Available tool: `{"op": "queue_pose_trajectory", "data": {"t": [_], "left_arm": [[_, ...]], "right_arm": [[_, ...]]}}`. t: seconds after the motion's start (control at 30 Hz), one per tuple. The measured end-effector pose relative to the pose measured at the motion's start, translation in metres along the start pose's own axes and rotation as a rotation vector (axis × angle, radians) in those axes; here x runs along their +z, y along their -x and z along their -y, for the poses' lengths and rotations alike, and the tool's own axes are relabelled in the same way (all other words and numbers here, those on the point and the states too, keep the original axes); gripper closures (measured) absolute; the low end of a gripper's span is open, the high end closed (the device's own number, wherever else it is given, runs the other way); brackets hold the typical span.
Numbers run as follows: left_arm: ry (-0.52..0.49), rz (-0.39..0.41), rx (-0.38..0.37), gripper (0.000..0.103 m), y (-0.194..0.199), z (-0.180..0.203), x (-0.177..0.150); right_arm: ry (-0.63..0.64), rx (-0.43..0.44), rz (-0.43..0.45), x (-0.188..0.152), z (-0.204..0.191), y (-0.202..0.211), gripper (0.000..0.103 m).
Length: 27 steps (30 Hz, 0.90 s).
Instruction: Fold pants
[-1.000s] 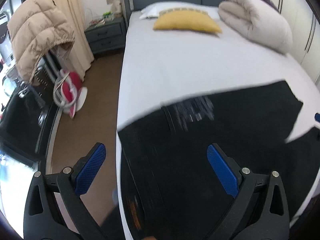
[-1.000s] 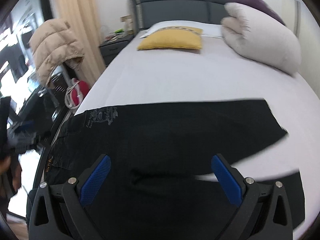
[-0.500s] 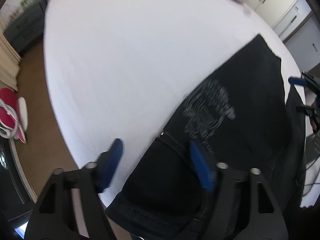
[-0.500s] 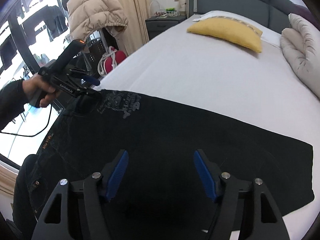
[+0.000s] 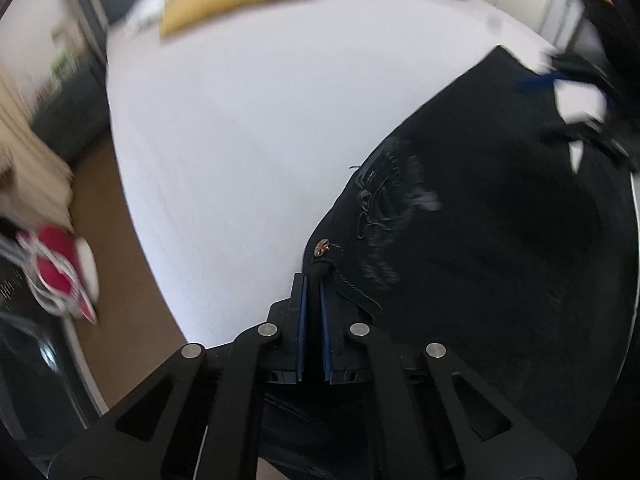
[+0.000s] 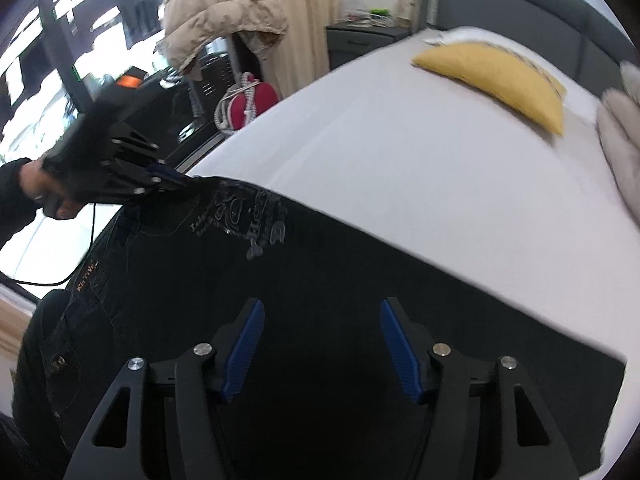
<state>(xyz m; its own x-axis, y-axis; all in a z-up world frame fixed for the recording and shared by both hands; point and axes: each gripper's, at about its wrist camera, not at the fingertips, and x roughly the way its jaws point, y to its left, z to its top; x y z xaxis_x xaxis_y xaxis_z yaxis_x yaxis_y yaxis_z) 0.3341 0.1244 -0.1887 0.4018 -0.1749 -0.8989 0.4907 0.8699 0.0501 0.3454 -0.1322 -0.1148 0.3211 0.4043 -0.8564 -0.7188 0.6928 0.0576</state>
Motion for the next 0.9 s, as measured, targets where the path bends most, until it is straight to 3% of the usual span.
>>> {"op": "queue_pose_trajectory", "data": {"t": [0.13,0.2,0.47,0.53,0.6,0.7,0.9], "left_arm": [[-0.101,0.083,0.077,0.099,0.028,0.039,-0.018],[-0.098,0.114,0.079,0.099,0.035,0.057,-0.023],[-0.099,0.151,0.095,0.099,0.052,0.059,-0.034],[-0.092,0.152,0.090,0.099,0.063,0.053,-0.040],[-0.086,0.153,0.087,0.099,0.064,0.054,-0.044],[-0.072,0.157,0.080,0.099,0.068,0.054,-0.048],[-0.042,0.167,0.059,0.099,0.077,0.066,-0.058]], "right_arm": [[0.118,0.003,-0.021,0.023,-0.011,-0.009,0.040],[0.180,-0.010,-0.049,0.033,-0.018,-0.018,0.040],[0.330,-0.038,-0.189,0.048,-0.026,-0.064,0.054],[0.337,-0.015,-0.210,0.051,-0.027,-0.071,0.066],[0.344,-0.016,-0.218,0.052,-0.029,-0.076,0.090],[0.321,-0.003,-0.222,0.049,-0.030,-0.076,0.095],[0.157,0.035,-0.160,0.032,-0.034,-0.053,0.097]]}}
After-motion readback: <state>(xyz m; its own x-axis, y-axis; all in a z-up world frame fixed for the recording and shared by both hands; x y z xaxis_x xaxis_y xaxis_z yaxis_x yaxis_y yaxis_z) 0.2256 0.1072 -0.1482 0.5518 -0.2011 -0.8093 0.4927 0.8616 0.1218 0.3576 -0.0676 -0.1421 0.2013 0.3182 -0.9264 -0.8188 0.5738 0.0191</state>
